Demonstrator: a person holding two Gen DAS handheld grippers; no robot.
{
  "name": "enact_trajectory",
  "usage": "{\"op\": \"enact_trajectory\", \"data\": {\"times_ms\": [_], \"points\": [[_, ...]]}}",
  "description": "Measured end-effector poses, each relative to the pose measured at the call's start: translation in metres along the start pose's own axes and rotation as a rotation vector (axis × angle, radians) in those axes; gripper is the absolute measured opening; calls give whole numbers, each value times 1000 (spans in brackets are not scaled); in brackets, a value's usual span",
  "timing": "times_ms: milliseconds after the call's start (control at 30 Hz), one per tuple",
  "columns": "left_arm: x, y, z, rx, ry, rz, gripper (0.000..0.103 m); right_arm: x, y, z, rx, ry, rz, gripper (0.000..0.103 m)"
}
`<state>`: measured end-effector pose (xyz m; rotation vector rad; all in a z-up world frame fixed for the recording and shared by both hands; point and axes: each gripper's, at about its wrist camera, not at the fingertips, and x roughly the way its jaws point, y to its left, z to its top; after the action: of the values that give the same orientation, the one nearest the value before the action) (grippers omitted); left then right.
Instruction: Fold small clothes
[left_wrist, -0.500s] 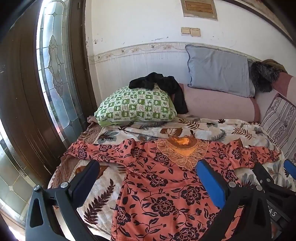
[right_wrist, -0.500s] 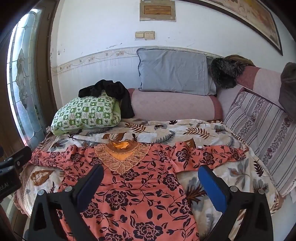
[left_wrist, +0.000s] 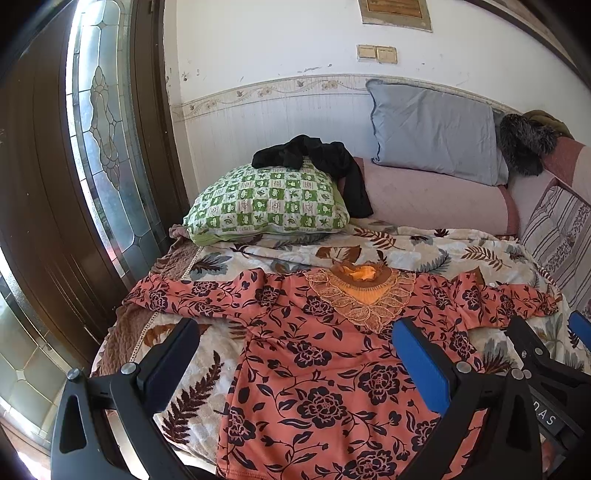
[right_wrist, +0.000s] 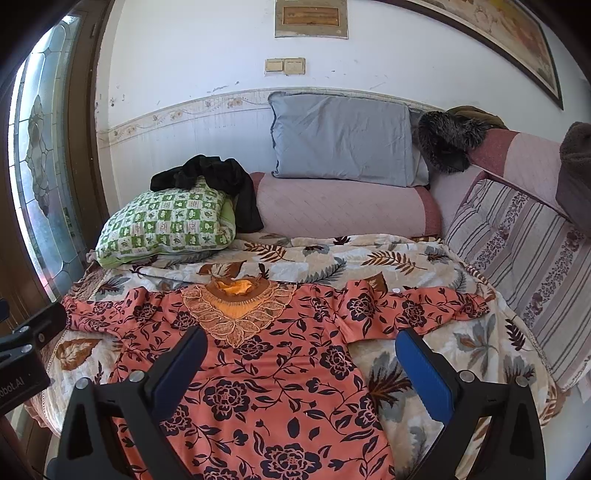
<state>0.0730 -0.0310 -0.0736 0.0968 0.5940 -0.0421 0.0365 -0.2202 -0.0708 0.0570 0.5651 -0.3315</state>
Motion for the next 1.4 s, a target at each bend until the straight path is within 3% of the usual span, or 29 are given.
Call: {"op": "enact_trajectory", "data": {"times_ms": [267, 667, 867, 1033, 1167, 1267, 1333, 1400], "points": [[5, -4, -1, 8, 7, 5, 103, 2, -4, -3, 8, -9, -5, 103], [43, -12, 3, 23, 36, 19, 103, 36, -3, -1, 47, 58, 25, 103], [90, -25, 5, 28, 61, 13, 103, 75, -5, 0, 27, 58, -14, 103], [155, -42, 2, 28, 68, -4, 103, 133, -21, -1, 63, 105, -33, 103], [220, -55, -11, 24, 127, -46, 103, 202, -62, -5, 178, 151, -11, 103], [264, -61, -25, 19, 175, -69, 103, 253, -117, -19, 315, 194, 55, 103], [282, -60, -36, 20, 188, -67, 103, 281, -172, -34, 490, 220, 63, 102], [297, -61, -43, 49, 224, -77, 103, 295, -231, -59, 742, 181, 69, 101]]}}
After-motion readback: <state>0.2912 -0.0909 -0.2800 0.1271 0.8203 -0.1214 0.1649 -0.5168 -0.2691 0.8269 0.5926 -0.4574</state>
